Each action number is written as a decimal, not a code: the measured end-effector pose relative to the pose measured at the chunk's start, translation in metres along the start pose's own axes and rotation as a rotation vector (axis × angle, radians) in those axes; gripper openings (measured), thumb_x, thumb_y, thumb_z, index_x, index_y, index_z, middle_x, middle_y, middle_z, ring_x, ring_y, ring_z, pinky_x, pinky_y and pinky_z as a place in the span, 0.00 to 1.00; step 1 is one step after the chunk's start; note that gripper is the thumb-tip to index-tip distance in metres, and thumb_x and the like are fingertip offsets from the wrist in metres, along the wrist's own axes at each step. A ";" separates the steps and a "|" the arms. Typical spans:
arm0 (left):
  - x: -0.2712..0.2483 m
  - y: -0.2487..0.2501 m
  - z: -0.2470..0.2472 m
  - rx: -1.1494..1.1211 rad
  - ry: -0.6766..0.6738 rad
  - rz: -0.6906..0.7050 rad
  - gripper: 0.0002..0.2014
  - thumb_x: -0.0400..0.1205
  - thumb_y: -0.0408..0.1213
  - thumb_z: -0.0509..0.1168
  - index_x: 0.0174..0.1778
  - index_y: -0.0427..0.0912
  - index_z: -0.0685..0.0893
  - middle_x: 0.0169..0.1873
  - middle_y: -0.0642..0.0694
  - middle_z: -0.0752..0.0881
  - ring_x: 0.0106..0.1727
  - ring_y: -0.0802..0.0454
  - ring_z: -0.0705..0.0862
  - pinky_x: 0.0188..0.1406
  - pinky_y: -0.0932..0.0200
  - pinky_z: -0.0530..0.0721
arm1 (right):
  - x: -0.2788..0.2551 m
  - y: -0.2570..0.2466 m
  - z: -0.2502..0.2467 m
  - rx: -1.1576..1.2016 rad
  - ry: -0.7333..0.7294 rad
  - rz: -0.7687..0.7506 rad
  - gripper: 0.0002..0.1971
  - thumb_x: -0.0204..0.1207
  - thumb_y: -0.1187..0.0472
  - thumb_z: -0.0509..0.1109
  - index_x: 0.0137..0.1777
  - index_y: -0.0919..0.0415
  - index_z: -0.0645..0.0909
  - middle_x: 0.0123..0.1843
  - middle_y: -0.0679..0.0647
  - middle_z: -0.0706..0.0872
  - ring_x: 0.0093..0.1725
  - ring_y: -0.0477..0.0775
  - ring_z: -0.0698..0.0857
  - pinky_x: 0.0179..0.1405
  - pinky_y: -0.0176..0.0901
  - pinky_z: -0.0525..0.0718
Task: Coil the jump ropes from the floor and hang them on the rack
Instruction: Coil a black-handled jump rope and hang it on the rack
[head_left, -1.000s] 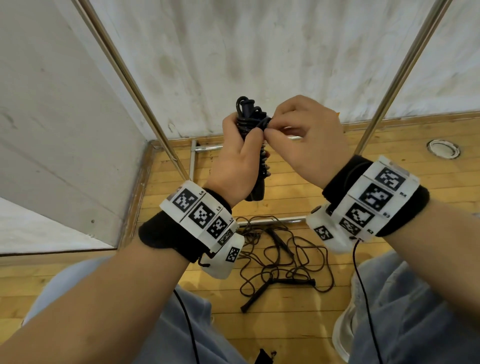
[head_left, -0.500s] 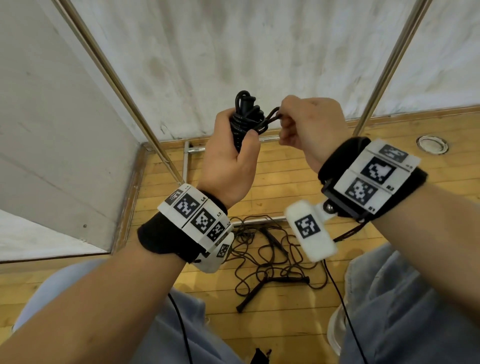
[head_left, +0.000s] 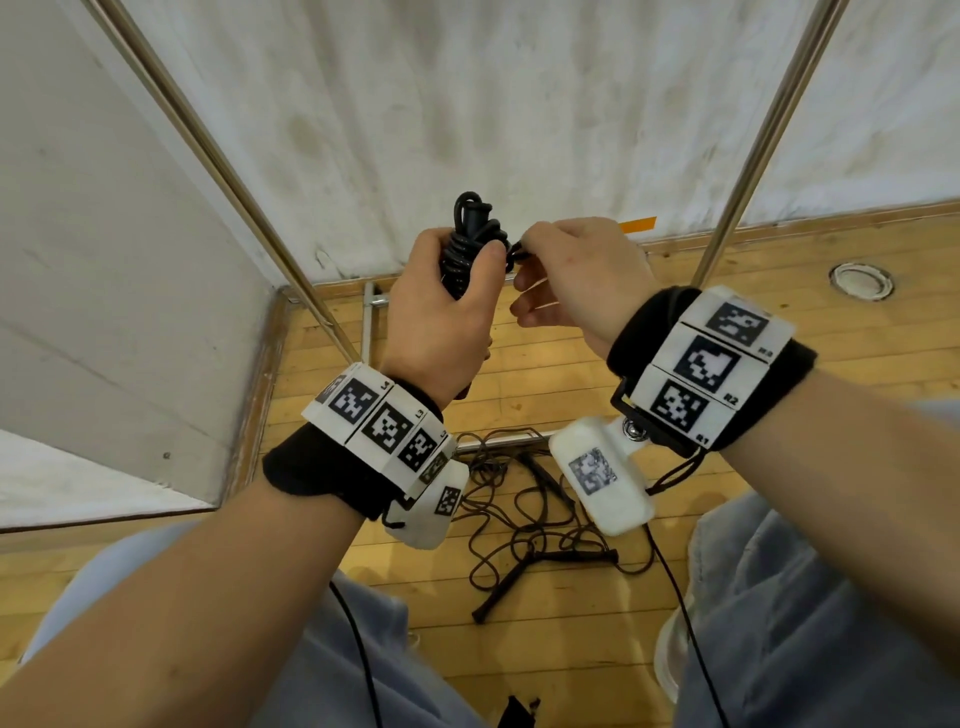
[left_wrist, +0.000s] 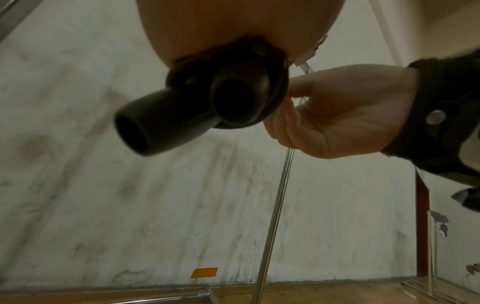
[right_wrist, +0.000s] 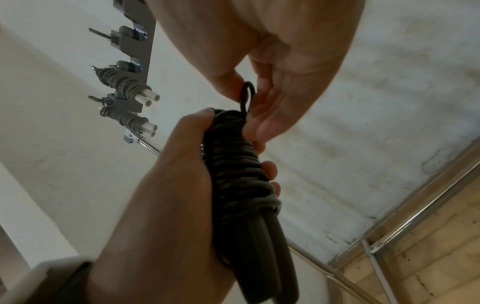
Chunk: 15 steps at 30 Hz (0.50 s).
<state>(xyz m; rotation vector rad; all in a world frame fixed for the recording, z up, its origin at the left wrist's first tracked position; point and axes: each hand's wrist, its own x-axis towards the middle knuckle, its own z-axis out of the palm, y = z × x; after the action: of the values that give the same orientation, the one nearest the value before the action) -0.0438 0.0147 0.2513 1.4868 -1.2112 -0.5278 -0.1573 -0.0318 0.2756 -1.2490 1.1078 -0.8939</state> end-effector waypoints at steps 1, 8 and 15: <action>-0.001 0.000 -0.001 -0.008 -0.016 -0.007 0.04 0.80 0.49 0.63 0.43 0.55 0.76 0.28 0.55 0.80 0.26 0.57 0.81 0.20 0.63 0.77 | 0.001 0.001 0.000 0.014 0.003 0.014 0.10 0.79 0.64 0.60 0.41 0.67 0.79 0.27 0.56 0.80 0.22 0.54 0.81 0.26 0.43 0.83; -0.003 0.010 -0.002 -0.158 -0.150 -0.069 0.12 0.81 0.49 0.62 0.47 0.44 0.83 0.35 0.39 0.85 0.28 0.48 0.84 0.19 0.54 0.81 | 0.013 0.005 -0.010 0.127 0.055 0.114 0.12 0.82 0.66 0.61 0.37 0.66 0.77 0.27 0.56 0.74 0.17 0.50 0.76 0.20 0.39 0.79; 0.005 0.009 -0.012 -0.284 -0.230 -0.188 0.10 0.83 0.49 0.58 0.53 0.49 0.78 0.44 0.39 0.85 0.31 0.50 0.85 0.22 0.55 0.80 | 0.012 0.011 -0.006 0.174 -0.012 0.021 0.12 0.84 0.62 0.59 0.41 0.65 0.78 0.30 0.57 0.79 0.25 0.54 0.80 0.28 0.43 0.83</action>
<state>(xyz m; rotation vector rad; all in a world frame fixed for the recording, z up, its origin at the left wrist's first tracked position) -0.0359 0.0166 0.2646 1.3277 -1.1214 -0.9787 -0.1609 -0.0436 0.2627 -1.0963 1.0096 -0.9450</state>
